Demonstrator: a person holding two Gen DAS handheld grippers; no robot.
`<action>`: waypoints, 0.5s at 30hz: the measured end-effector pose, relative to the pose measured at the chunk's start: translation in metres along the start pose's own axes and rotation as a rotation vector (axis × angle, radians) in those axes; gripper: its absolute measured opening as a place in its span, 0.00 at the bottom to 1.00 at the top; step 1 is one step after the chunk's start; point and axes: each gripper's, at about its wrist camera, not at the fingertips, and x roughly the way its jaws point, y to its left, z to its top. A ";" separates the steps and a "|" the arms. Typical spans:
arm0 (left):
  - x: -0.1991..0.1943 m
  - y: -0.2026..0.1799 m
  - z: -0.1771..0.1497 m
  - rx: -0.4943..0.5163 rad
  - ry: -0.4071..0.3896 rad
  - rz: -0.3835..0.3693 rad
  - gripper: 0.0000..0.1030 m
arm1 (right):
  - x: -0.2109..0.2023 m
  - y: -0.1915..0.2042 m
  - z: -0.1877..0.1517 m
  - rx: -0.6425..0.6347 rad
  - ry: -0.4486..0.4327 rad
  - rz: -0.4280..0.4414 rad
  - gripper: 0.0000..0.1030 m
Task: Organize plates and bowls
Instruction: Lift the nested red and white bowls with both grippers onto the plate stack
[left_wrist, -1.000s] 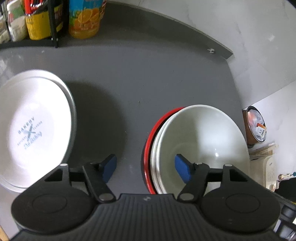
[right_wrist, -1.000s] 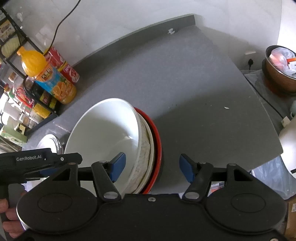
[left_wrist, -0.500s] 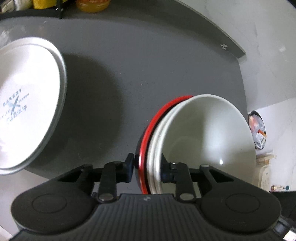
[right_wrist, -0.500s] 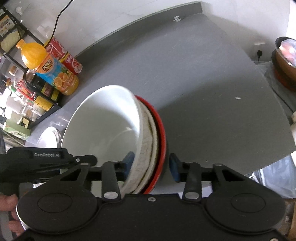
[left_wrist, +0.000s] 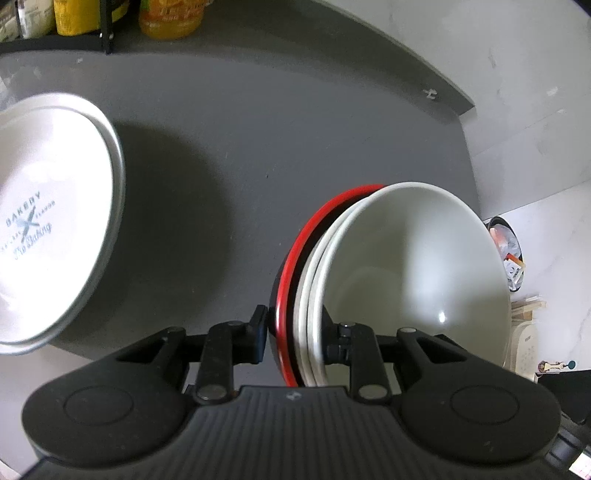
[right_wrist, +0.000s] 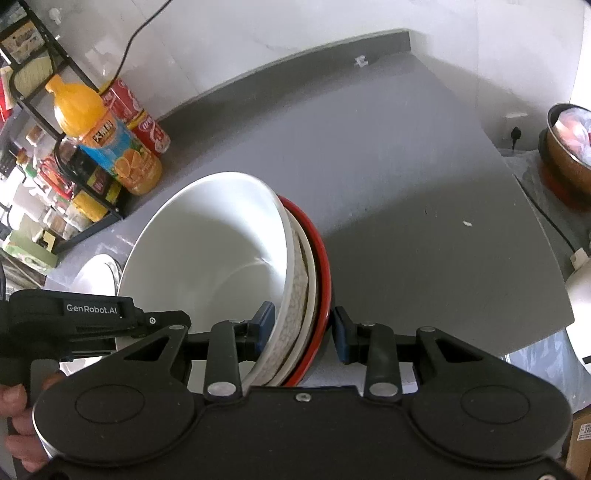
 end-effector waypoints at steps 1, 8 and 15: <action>-0.003 0.001 0.001 0.004 -0.004 -0.003 0.23 | -0.002 0.002 0.001 -0.004 -0.006 0.001 0.32; -0.025 0.012 0.008 0.027 -0.019 -0.012 0.23 | -0.010 0.024 0.001 -0.012 -0.038 0.003 0.32; -0.049 0.039 0.021 0.065 -0.037 -0.009 0.23 | -0.011 0.063 -0.004 -0.002 -0.064 0.007 0.32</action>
